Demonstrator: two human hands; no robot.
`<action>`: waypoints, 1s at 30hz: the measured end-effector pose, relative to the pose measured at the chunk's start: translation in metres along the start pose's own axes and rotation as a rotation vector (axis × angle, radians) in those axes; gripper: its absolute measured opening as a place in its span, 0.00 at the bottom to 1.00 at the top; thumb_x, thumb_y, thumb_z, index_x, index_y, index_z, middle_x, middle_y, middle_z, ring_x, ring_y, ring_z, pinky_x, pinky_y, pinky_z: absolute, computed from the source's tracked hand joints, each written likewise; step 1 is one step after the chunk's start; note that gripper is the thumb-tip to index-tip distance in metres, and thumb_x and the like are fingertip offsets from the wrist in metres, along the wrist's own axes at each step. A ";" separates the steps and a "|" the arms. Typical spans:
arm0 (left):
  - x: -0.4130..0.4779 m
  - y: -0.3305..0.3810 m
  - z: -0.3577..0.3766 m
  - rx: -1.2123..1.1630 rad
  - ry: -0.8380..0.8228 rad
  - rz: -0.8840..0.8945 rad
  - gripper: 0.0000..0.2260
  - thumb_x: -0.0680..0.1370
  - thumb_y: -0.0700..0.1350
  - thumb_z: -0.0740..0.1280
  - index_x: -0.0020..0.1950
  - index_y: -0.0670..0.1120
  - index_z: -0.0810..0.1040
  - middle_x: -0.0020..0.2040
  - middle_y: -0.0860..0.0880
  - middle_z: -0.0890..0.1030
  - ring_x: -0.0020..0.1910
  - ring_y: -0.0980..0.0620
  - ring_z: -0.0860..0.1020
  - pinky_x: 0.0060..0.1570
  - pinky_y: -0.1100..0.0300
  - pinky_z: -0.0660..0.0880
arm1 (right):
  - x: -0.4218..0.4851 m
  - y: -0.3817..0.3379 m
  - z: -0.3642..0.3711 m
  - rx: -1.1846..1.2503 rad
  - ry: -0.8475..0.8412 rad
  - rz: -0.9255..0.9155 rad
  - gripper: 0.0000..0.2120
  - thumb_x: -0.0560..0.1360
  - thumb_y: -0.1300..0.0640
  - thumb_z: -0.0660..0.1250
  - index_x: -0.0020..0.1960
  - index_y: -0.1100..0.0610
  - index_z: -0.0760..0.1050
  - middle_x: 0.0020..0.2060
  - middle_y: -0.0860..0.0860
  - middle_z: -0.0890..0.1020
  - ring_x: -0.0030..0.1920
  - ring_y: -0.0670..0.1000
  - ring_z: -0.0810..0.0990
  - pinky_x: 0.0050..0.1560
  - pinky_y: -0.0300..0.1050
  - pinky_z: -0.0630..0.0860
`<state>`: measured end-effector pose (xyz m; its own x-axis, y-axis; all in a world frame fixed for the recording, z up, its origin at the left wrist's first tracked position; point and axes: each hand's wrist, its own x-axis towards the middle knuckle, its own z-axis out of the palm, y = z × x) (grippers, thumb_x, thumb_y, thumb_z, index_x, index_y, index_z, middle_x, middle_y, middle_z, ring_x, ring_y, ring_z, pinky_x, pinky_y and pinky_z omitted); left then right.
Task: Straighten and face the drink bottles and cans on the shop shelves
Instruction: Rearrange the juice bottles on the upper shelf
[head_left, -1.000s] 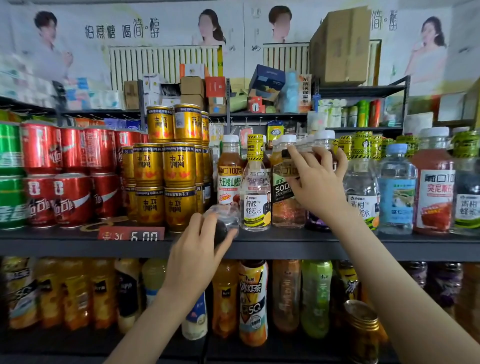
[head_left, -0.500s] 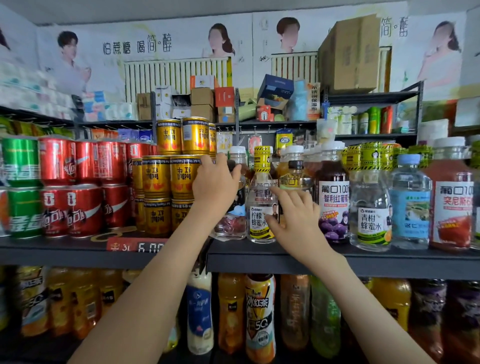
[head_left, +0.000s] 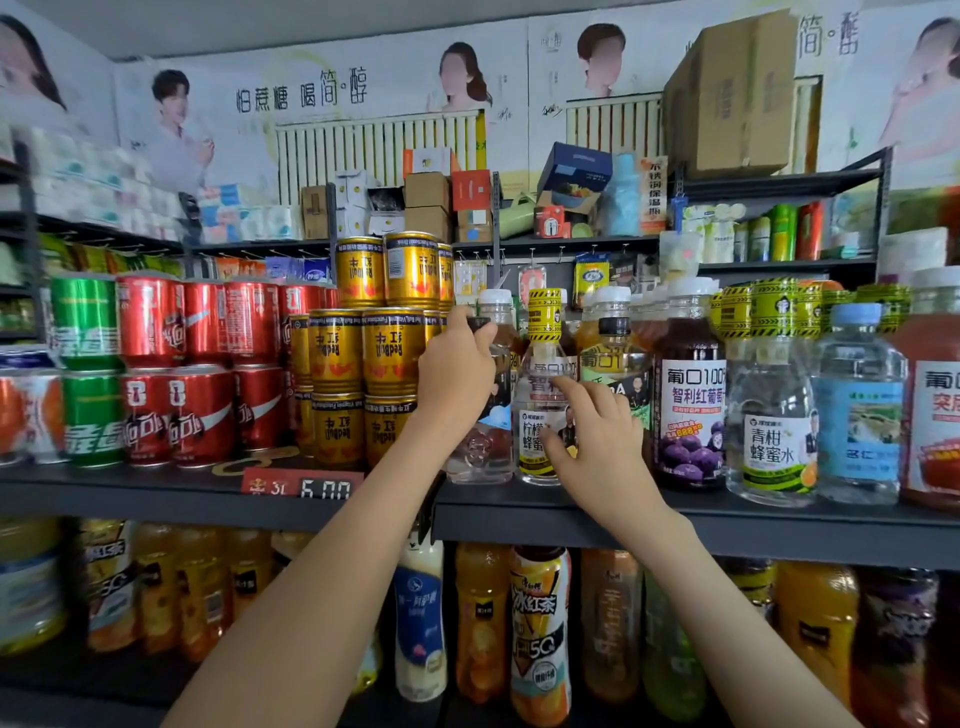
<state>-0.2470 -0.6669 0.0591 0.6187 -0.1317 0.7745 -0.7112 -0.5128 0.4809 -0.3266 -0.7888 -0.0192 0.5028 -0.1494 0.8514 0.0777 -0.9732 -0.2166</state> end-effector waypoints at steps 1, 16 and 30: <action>0.002 0.001 0.001 -0.019 -0.025 -0.026 0.17 0.83 0.49 0.56 0.69 0.42 0.66 0.41 0.48 0.75 0.34 0.53 0.73 0.29 0.63 0.67 | 0.000 0.000 0.000 0.003 0.004 -0.003 0.24 0.77 0.55 0.64 0.72 0.53 0.64 0.64 0.52 0.70 0.62 0.54 0.66 0.58 0.48 0.60; -0.042 -0.012 0.009 0.139 0.002 0.203 0.29 0.81 0.46 0.61 0.77 0.43 0.52 0.78 0.44 0.53 0.76 0.48 0.53 0.72 0.58 0.55 | -0.010 -0.015 0.001 0.056 0.048 0.041 0.21 0.75 0.57 0.65 0.67 0.61 0.70 0.60 0.58 0.74 0.59 0.60 0.71 0.55 0.54 0.66; -0.119 -0.081 -0.070 0.046 0.001 0.043 0.16 0.80 0.47 0.63 0.67 0.47 0.69 0.62 0.50 0.75 0.57 0.54 0.75 0.56 0.58 0.75 | -0.045 -0.118 0.046 0.539 0.068 -0.075 0.10 0.74 0.64 0.66 0.56 0.60 0.74 0.48 0.47 0.72 0.50 0.41 0.67 0.51 0.31 0.62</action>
<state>-0.2865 -0.5499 -0.0437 0.5875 -0.1541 0.7945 -0.7212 -0.5449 0.4277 -0.3188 -0.6591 -0.0543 0.4234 -0.1119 0.8990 0.5499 -0.7569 -0.3532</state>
